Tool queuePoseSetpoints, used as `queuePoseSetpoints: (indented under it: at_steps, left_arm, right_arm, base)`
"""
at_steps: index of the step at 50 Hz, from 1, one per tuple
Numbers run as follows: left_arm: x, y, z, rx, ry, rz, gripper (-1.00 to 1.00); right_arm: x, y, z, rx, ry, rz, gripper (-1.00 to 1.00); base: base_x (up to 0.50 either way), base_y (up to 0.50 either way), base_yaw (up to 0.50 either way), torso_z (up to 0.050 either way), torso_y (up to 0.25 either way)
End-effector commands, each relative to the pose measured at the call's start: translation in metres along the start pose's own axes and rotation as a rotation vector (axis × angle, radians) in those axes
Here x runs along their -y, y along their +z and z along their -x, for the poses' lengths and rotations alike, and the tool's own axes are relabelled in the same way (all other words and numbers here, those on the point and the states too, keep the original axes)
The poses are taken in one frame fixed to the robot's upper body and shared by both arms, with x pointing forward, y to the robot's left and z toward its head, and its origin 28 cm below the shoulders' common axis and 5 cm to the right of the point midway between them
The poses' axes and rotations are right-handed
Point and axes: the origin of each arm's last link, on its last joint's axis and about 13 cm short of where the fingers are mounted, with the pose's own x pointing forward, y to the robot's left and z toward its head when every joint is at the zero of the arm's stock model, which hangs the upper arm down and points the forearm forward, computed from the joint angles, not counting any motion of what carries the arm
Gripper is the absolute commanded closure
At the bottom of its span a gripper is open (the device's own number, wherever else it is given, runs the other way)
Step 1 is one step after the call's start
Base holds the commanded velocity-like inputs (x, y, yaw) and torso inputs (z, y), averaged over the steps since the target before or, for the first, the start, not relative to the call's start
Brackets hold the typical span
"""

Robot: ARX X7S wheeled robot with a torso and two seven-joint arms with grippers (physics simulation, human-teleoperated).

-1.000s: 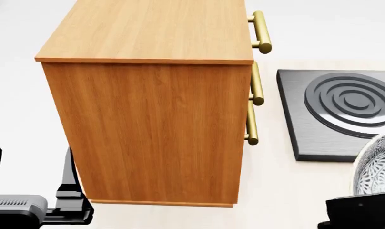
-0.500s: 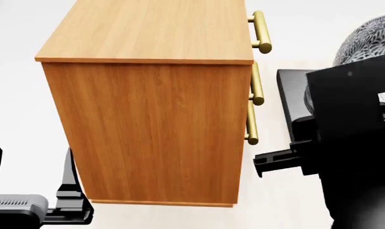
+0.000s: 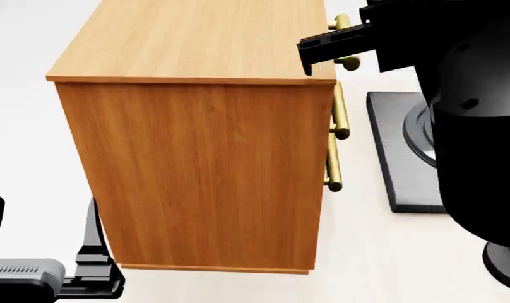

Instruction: Put the bowl on the top of the cabinet.

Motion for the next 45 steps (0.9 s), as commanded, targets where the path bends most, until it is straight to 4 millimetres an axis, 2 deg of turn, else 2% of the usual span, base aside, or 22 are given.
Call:
queuePoseSetpoints:
  at_steps: [1, 8, 17, 28, 38, 45]
  left_arm:
    - [0.000, 0.000, 0.000, 0.000, -0.002, 0.000, -1.00]
    - [0.000, 0.000, 0.000, 0.002, -0.003, 0.002, -1.00]
    - [0.000, 0.001, 0.000, 0.003, -0.001, 0.004, -1.00]
    - [-0.001, 0.002, 0.001, 0.002, 0.000, 0.002, -1.00]
    - [0.000, 0.001, 0.002, 0.003, -0.002, 0.003, -1.00]
    - [-0.001, 0.000, 0.001, 0.002, -0.001, 0.005, -1.00]
  right_arm:
    - [0.002, 0.047, 0.007, 0.007, -0.012, 0.002, 1.00]
    - [-0.001, 0.073, 0.006, -0.003, -0.038, -0.020, 1.00]
    - [-0.009, 0.083, -0.004, -0.027, -0.063, -0.030, 1.00]
    - [-0.035, 0.103, 0.004, 0.007, 0.012, 0.027, 1.00]
    - [-0.052, 0.104, 0.007, 0.025, 0.057, 0.049, 1.00]
    - [-0.072, 0.097, 0.004, 0.040, 0.120, 0.046, 1.00]
  base:
    - [0.00, 0.00, 0.00, 0.000, 0.000]
    - [0.00, 0.00, 0.00, 0.000, 0.001]
    - [0.00, 0.00, 0.00, 0.000, 0.000]
    - [0.00, 0.00, 0.00, 0.000, 0.001]
    - [0.00, 0.00, 0.00, 0.000, 0.000]
    - [0.00, 0.00, 0.00, 0.000, 0.000]
